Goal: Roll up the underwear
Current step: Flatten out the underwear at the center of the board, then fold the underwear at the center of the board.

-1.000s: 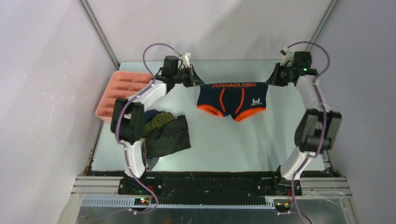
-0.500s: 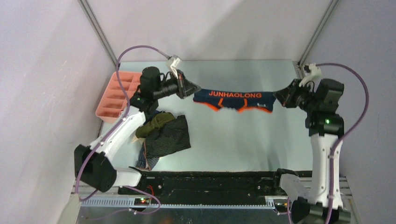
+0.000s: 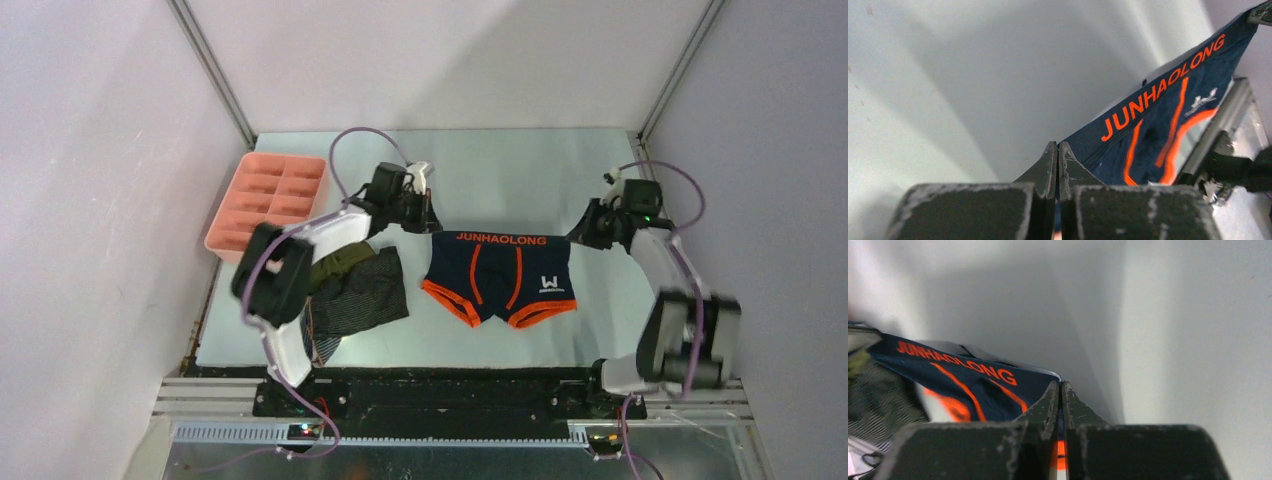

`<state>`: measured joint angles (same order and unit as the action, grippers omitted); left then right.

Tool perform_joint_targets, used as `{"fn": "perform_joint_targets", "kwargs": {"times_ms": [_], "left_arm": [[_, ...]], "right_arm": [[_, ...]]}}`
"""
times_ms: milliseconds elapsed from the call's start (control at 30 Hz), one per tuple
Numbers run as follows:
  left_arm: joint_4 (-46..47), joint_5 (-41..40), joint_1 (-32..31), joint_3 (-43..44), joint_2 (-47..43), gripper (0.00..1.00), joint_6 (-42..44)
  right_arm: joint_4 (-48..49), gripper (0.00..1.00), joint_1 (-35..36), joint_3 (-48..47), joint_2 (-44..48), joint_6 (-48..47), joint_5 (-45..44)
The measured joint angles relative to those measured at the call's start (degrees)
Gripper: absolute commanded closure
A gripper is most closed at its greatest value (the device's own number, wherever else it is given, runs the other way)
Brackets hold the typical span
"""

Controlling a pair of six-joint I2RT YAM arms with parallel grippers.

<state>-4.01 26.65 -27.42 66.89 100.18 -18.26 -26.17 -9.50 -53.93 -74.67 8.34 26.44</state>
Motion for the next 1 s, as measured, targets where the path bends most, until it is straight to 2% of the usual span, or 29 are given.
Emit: {"fn": "perform_joint_targets", "kwargs": {"times_ms": [33,67,100,133,167,233,300,367,467,600,667,800,967,1000], "left_arm": [[-0.31,-0.85,0.09,2.10,4.35,0.95,-0.33],[-1.01,-1.64,0.20,5.16,8.96,0.91,-0.76],[-1.36,-2.69,0.22,7.67,12.66,0.79,-0.79],[-1.92,-3.89,0.24,10.51,16.17,0.72,-0.79],[-2.67,-5.42,0.28,13.09,19.10,0.58,-0.79],[-3.91,-8.35,0.42,17.22,23.04,0.45,-1.44],[-5.01,-11.78,0.57,19.61,23.21,0.40,-0.96],[-5.55,-14.80,0.87,21.05,22.60,0.36,-1.27],[-6.82,-17.11,1.86,20.85,20.74,0.35,-1.73],[-7.43,-16.85,3.23,17.75,18.10,0.37,-2.27],[-7.48,-14.80,3.78,15.28,17.11,0.37,-2.71],[-6.88,-8.83,3.85,11.54,17.25,0.40,-4.02],[-5.46,-4.68,3.21,12.81,19.41,0.48,-4.87],[-5.11,-4.04,3.17,13.44,20.00,0.53,-5.25]], "right_arm": [[2.01,0.77,0.22,-0.02,-4.63,0.09,-0.98],[3.54,0.73,0.79,-0.59,-10.23,-0.07,-2.38],[3.74,0.65,1.20,-2.51,-15.34,-0.55,-4.17],[3.78,0.62,1.62,-5.53,-20.50,-1.16,-6.08],[3.52,0.56,1.92,-9.77,-25.14,-2.05,-8.07],[3.17,0.54,2.34,-19.15,-32.11,-3.82,-11.15],[3.56,0.54,2.62,-28.50,-35.98,-5.70,-13.22],[3.34,0.54,3.19,-33.75,-35.91,-7.19,-14.16],[2.40,0.59,4.90,-33.86,-30.62,-7.93,-14.16],[-0.92,0.71,8.96,-21.33,-20.20,-4.48,-10.84],[-3.10,0.73,10.14,-14.16,-17.57,-1.01,-8.37],[-7.63,0.76,9.42,-6.10,-19.26,4.07,-7.04],[-9.33,0.81,8.50,-5.51,-22.71,7.54,-7.26],[-9.44,0.81,8.28,-5.75,-23.56,7.93,-7.41]]}}
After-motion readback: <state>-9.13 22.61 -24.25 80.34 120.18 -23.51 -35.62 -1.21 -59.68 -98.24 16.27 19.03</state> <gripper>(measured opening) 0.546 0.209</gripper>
